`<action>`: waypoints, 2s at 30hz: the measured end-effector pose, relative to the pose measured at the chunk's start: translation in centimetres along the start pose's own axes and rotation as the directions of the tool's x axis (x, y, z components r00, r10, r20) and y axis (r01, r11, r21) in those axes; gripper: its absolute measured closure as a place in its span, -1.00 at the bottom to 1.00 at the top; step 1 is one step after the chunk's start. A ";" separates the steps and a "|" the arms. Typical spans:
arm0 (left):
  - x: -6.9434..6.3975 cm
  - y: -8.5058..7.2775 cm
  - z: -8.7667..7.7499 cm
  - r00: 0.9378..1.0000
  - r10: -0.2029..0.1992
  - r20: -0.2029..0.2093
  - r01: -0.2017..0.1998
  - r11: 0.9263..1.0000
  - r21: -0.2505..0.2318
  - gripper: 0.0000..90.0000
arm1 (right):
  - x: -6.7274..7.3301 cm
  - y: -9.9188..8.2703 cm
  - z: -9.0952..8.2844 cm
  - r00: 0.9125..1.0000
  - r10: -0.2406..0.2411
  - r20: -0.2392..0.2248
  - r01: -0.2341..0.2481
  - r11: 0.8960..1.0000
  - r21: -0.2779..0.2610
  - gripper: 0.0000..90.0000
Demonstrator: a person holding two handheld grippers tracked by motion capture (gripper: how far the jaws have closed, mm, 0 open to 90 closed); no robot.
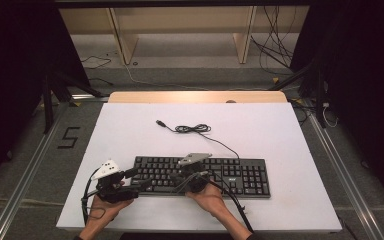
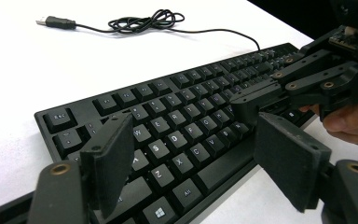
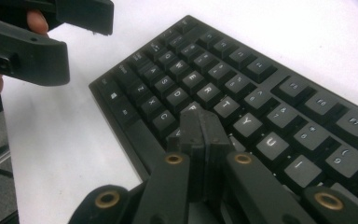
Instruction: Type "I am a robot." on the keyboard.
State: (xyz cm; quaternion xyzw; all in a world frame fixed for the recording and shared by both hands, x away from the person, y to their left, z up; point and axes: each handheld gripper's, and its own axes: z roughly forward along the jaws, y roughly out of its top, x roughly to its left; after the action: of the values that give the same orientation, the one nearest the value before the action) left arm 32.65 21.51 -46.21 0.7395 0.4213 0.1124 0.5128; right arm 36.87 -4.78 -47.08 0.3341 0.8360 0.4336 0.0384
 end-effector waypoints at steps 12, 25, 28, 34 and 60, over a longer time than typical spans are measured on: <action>0.0 0.0 0.0 1.000 0.001 0.000 -0.001 1.000 0.000 -0.37 | 0.2 -0.2 0.7 1.000 -0.005 0.005 0.005 1.000 0.024 1.00; 0.0 0.0 0.0 1.000 0.001 0.001 -0.001 1.000 -0.001 -0.37 | 0.2 -0.4 1.0 1.000 -0.012 0.009 0.012 0.999 0.040 1.00; 0.0 0.0 -0.1 1.000 0.002 0.000 -0.002 1.000 -0.001 -0.37 | 0.2 -0.5 1.1 1.000 -0.013 0.012 0.013 0.999 0.045 1.00; 0.0 0.0 -0.1 1.000 -0.001 -0.001 0.001 1.000 -0.006 -0.38 | 0.3 -0.9 1.4 1.000 -0.016 0.017 0.015 0.999 0.050 1.00; 0.0 -0.1 0.0 1.000 0.009 -0.003 -0.009 1.000 -0.002 -0.38 | -1.4 0.1 -1.0 0.999 0.045 0.000 -0.045 0.999 -0.013 0.23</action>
State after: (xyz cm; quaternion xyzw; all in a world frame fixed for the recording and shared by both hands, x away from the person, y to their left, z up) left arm 32.63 21.57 -46.28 0.7406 0.4185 0.1164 0.5126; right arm 37.67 -6.27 -46.72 0.3525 0.8255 0.4396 0.0307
